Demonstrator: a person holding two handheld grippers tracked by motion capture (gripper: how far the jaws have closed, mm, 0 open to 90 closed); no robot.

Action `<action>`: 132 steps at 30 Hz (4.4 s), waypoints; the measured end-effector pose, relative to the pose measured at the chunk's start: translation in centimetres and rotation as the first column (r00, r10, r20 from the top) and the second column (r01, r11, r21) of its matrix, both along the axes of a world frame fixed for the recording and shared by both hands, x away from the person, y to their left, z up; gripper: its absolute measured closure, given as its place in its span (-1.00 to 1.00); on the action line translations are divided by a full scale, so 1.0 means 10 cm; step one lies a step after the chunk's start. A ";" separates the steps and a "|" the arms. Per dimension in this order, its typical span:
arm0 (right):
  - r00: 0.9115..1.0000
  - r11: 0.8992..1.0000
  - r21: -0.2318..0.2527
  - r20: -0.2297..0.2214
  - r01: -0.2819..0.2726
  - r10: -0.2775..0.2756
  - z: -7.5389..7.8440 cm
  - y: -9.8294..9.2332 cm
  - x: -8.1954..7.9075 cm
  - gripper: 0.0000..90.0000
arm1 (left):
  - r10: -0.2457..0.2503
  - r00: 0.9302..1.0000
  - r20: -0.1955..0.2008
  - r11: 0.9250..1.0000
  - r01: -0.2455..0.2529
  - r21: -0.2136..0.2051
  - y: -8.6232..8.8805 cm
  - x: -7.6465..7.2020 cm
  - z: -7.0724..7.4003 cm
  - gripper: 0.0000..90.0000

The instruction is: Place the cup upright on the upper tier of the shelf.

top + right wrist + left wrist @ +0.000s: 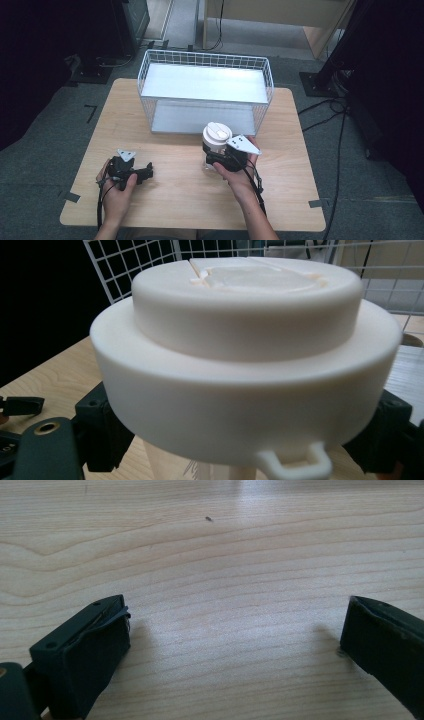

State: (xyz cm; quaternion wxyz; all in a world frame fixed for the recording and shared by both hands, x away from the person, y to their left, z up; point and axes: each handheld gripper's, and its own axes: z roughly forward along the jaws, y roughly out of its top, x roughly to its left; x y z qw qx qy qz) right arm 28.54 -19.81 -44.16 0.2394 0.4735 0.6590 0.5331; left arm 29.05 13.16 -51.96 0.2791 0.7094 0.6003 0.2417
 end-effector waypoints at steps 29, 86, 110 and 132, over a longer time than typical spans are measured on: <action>0.988 1.000 0.009 0.152 0.000 -0.002 0.77 0.12 0.07 -0.65 | -0.001 1.000 -0.002 1.000 0.001 0.001 0.00 0.00 0.00 -1.00; 0.950 0.983 -0.012 0.262 0.181 -0.172 1.75 0.11 1.16 -0.65 | -0.009 1.000 -0.004 1.000 0.009 0.003 -0.01 0.01 0.00 -1.00; 0.933 0.971 -0.012 0.280 0.240 -0.227 1.66 0.08 1.47 -0.65 | -0.010 1.000 -0.002 1.000 0.010 0.001 -0.01 0.01 0.00 -1.00; 0.937 0.975 -0.005 0.278 0.221 -0.211 1.57 0.05 1.52 -0.64 | -0.013 1.000 -0.002 1.000 0.013 0.005 -0.01 0.01 0.00 -1.00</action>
